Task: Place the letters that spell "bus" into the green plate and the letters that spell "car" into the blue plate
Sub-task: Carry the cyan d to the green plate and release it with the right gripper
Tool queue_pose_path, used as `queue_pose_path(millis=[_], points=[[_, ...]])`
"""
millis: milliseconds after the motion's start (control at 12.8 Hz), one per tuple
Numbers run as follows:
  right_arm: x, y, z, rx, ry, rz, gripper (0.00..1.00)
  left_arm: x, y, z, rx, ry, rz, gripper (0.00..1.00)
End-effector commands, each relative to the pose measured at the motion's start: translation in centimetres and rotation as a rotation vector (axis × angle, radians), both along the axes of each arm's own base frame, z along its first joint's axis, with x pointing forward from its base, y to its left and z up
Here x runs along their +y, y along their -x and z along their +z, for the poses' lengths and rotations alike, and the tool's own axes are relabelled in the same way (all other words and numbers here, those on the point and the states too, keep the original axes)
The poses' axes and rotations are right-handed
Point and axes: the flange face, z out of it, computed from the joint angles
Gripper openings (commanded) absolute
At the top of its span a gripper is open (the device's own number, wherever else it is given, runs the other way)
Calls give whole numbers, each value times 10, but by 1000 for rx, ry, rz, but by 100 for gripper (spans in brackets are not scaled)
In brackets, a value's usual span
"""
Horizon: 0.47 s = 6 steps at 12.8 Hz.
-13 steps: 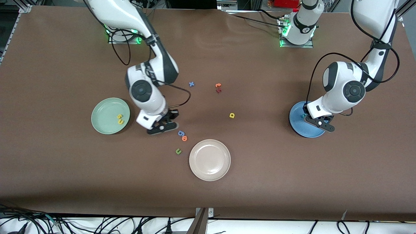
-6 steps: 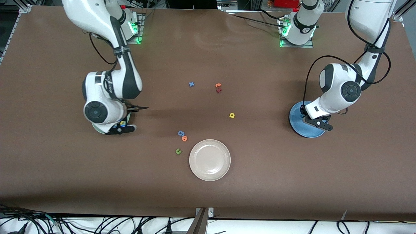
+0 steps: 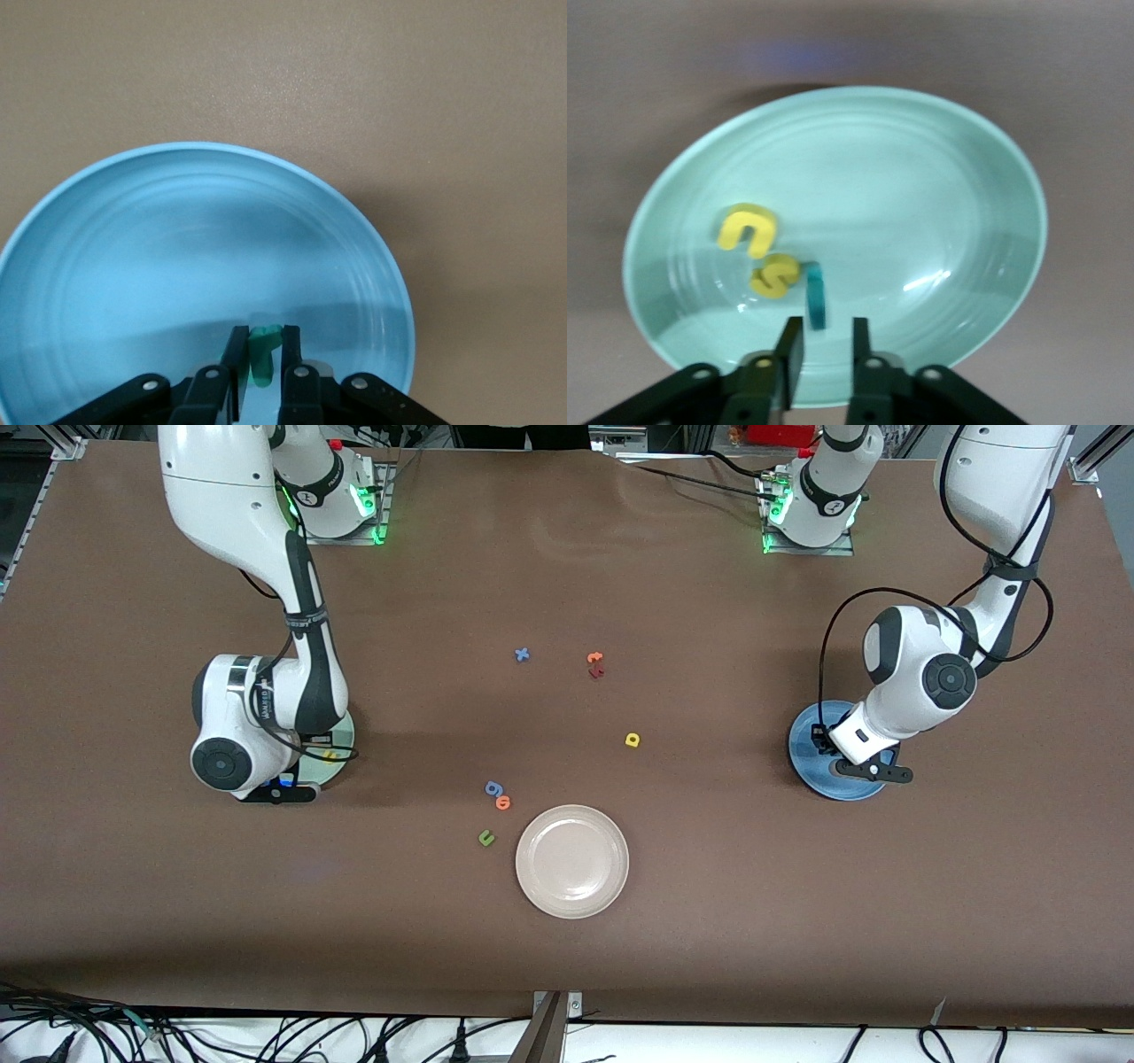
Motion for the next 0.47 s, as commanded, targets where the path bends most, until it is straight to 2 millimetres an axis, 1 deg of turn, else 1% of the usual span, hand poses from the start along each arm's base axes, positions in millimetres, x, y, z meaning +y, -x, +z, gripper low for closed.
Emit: queue_pose_path(millis=[0, 78, 156, 234, 312, 390], points=[[15, -4, 43, -10, -32, 5, 100, -6, -6, 0, -8, 19, 44, 46], [21, -10, 67, -24, -54, 8, 100, -7, -7, -1, -8, 19, 43, 64], [29, -15, 96, -31, -73, 11, 100, -9, -11, 2, -15, 20, 39, 75], [38, -20, 129, -45, -97, 20, 100, -12, -11, 2, -15, 19, 32, 82], [46, -24, 167, -68, -121, 33, 100, -17, -13, 5, -18, 22, 25, 83], [54, -25, 202, -88, -143, 48, 100, -26, -12, 8, -18, 24, 27, 91]])
